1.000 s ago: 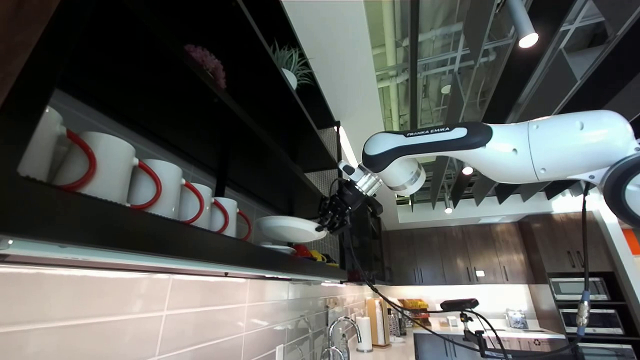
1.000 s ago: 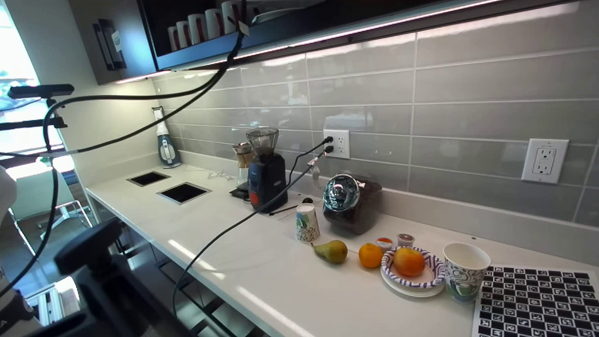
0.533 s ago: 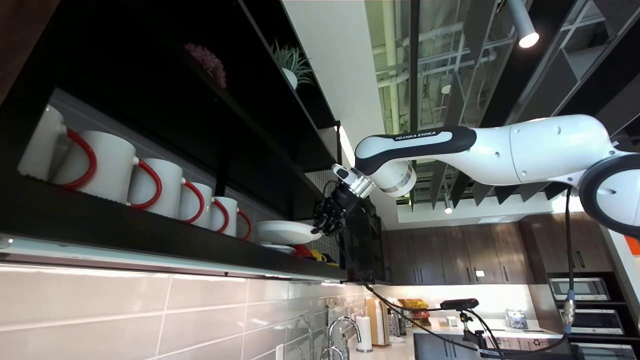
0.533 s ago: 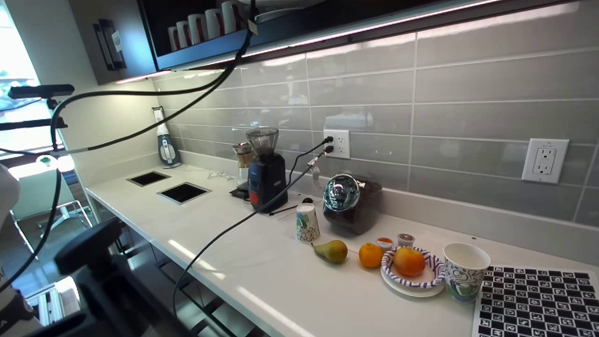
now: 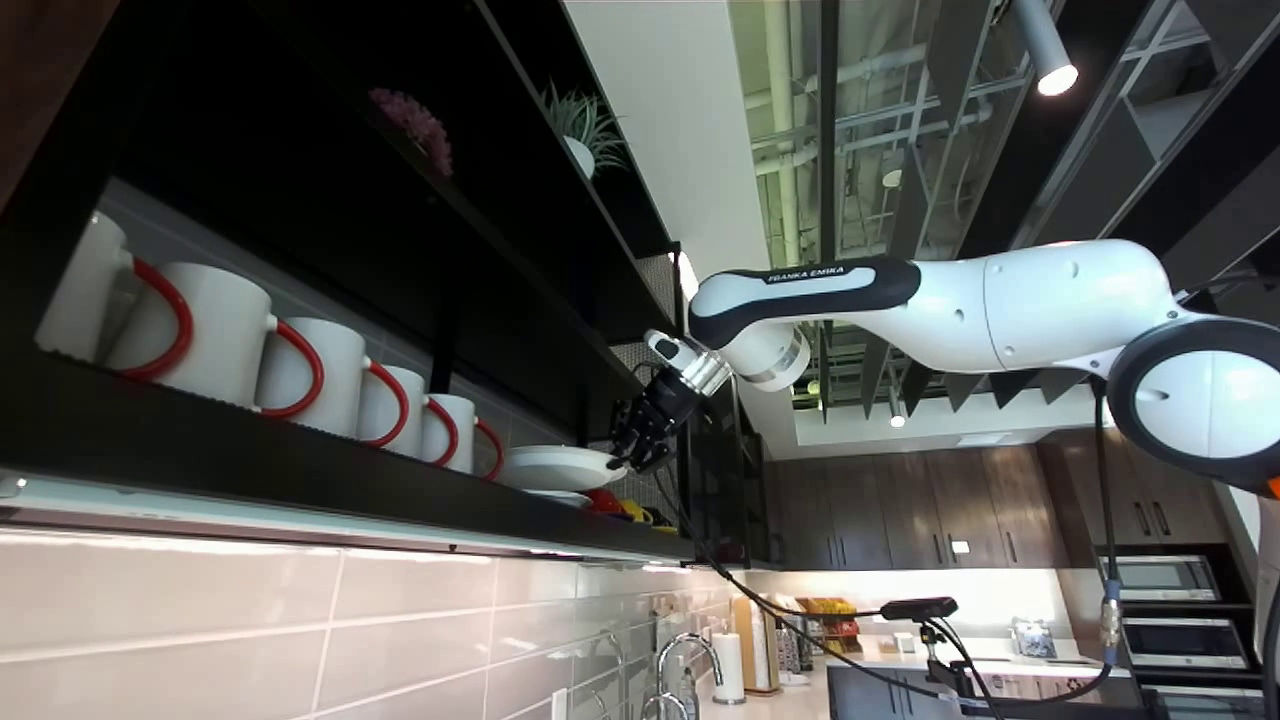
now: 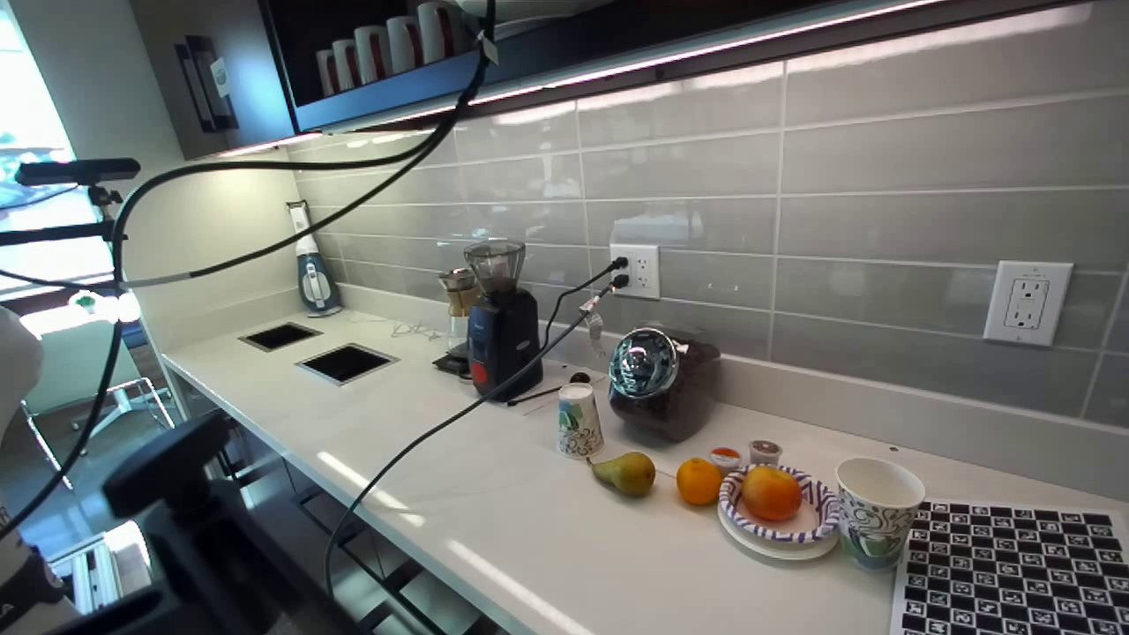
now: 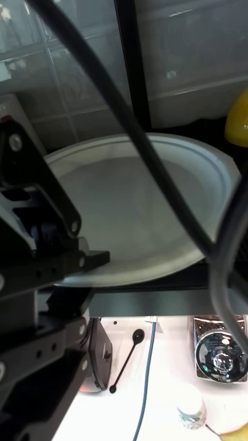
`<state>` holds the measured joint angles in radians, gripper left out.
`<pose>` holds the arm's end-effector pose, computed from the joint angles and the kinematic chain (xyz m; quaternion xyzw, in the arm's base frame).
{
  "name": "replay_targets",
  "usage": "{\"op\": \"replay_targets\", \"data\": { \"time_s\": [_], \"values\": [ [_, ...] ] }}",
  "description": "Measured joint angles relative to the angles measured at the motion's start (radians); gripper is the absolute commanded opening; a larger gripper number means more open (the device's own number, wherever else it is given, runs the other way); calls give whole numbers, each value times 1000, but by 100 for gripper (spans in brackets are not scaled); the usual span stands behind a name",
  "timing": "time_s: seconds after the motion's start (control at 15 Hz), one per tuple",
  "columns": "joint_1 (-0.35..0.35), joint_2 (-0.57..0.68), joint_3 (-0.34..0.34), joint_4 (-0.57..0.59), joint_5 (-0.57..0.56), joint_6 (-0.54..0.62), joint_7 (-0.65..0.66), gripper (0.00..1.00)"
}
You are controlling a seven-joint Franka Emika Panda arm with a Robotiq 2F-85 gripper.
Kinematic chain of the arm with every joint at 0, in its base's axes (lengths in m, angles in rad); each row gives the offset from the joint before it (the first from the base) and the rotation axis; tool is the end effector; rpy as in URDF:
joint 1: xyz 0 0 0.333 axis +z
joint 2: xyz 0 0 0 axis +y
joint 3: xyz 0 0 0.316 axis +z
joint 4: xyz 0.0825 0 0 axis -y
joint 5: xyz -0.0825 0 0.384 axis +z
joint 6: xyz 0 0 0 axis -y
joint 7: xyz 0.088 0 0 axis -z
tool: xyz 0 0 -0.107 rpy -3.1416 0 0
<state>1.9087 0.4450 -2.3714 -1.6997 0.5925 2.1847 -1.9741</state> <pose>0.4918 -0.0899 0.7847 0.6801 0.6066 0.2646 0.3154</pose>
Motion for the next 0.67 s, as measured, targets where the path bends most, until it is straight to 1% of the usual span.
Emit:
{"op": "replay_targets", "data": {
  "time_s": [0.27, 0.67],
  "values": [
    [-89, -36, 86, 60, -1, -28, 0, 1],
    [-224, -88, 244, 132, -13, -41, 0, 1]
  ]
}}
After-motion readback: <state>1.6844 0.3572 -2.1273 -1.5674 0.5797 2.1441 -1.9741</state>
